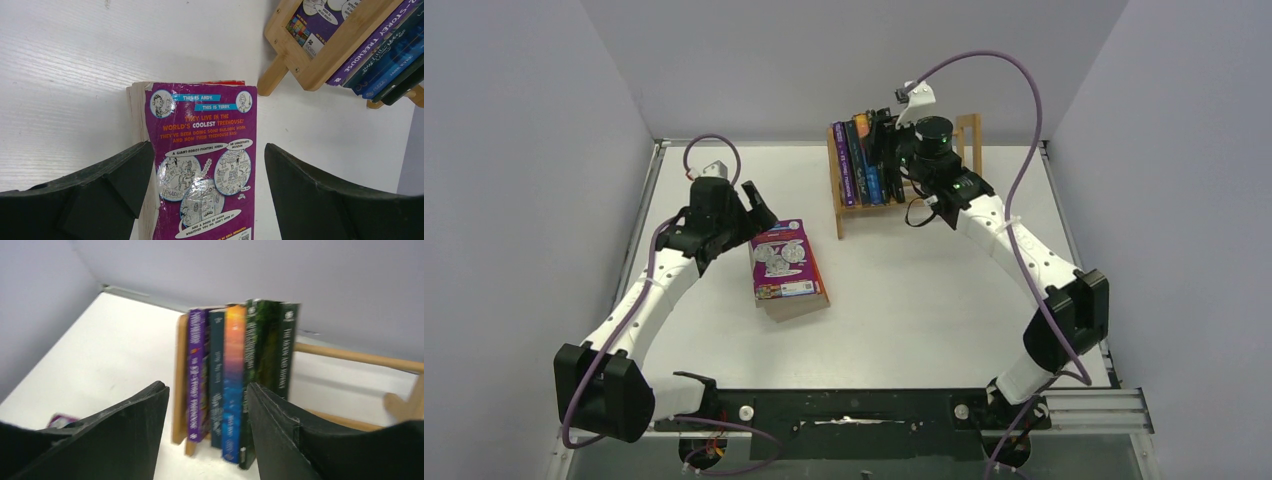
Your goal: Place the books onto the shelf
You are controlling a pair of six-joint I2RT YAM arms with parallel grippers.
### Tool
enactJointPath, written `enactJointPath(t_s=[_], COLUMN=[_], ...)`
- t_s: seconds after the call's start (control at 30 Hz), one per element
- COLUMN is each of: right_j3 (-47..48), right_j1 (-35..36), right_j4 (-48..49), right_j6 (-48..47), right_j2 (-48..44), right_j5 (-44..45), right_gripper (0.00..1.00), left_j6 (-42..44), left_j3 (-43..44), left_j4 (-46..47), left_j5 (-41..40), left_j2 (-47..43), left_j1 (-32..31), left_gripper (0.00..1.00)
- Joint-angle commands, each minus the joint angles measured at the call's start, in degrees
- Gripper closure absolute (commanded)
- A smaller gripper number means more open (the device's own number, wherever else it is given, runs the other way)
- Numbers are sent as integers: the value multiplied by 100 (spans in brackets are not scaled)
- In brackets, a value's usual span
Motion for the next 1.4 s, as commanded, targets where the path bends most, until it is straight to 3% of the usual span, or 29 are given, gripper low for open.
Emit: enactJointPath(t_s=[0.0,0.3,0.67,1.37], right_j3=[-398,-1973,-2934,-3205], right_j1=[178,608,928,1104], right_j4=[-207,54,1080,2059], right_j6=[514,1734,3078,3663], right_j2=[-604,-1272,-1190,-20], right_j5=[-1052,-2084,-2968,-3416], right_gripper=[40,34,31,30], left_j6=[-58,-94,-160,-315], left_j3=[30,-54,-427,-372], left_j4=[189,-109,-110,231], left_j5=[69,-137,-187,6], left_j2=[-145,-120,-152,256], left_j1=[11,2,1,-439], left_gripper=[18,18,18,18])
